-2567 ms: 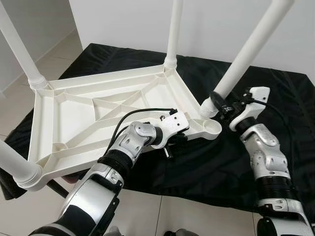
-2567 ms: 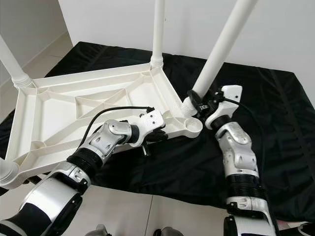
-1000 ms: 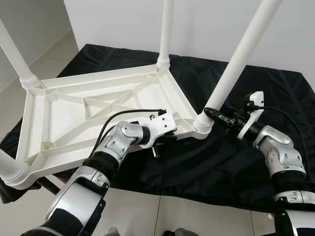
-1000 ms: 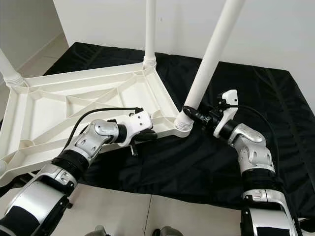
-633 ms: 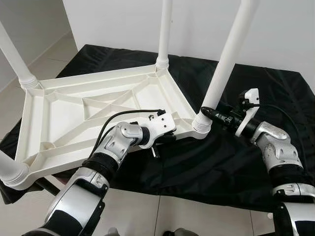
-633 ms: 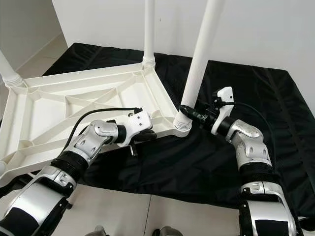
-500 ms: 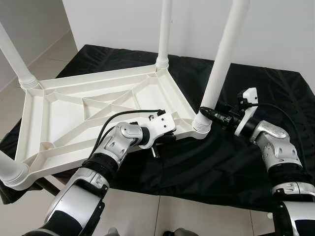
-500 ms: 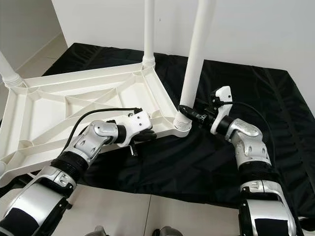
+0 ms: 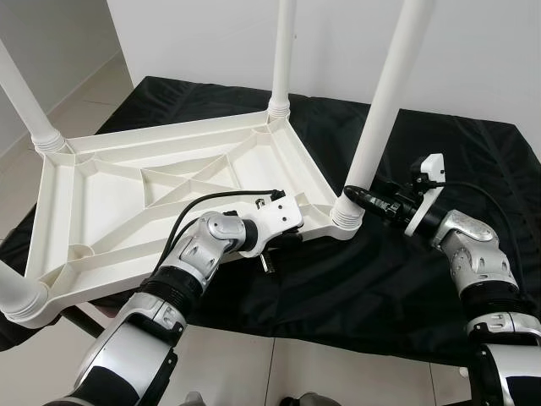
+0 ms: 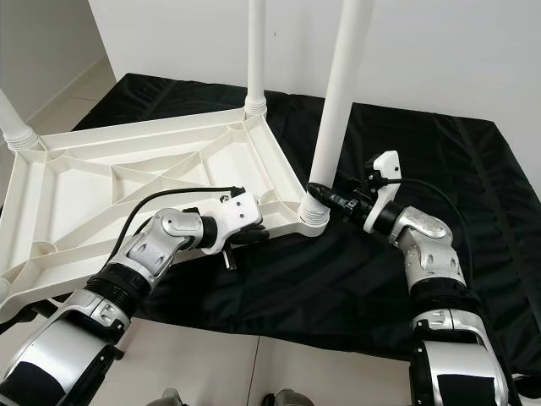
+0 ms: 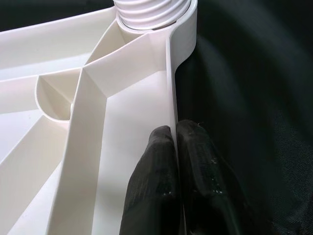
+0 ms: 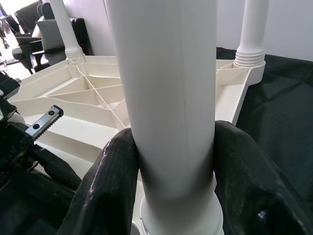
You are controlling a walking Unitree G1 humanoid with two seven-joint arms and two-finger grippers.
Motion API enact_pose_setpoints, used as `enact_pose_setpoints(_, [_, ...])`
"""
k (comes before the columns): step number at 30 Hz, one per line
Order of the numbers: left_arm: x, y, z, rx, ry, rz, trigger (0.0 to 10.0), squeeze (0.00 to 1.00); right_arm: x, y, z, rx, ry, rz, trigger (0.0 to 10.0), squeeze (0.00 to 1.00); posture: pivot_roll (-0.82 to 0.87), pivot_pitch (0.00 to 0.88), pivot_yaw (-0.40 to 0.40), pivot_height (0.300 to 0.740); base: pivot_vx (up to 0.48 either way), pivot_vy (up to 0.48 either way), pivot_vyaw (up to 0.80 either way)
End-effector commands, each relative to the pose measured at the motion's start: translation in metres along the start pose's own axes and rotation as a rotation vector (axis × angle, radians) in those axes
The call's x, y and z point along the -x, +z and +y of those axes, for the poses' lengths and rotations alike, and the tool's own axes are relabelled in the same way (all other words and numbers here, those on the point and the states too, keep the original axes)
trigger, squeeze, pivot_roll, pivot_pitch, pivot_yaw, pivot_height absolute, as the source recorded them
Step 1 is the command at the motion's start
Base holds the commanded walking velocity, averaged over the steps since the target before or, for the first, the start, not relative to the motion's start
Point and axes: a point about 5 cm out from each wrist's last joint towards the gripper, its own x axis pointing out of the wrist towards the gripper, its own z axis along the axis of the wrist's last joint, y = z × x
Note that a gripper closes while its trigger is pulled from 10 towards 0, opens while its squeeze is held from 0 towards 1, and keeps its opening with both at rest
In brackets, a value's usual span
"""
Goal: Building children table
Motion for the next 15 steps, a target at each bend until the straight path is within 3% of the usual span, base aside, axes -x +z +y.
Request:
enact_pose_setpoints(1, [-0.001,-0.018,-0.010,0.037,-0.054,0.072,10.0,0.00,0.002,-0.024,0.008,-0.076,0.006,0.054,10.0,0.00,-0.06,0.030,-0.010,0.740,0.000,0.000,0.00])
enact_pose_setpoints(15, [0.000,-0.015,-0.011,0.034,-0.056,0.066,10.0,0.00,0.004,-0.033,0.021,-0.098,-0.059,-0.018,10.0,0.00,-0.07,0.032,-0.003,0.740,0.000,0.000,0.00])
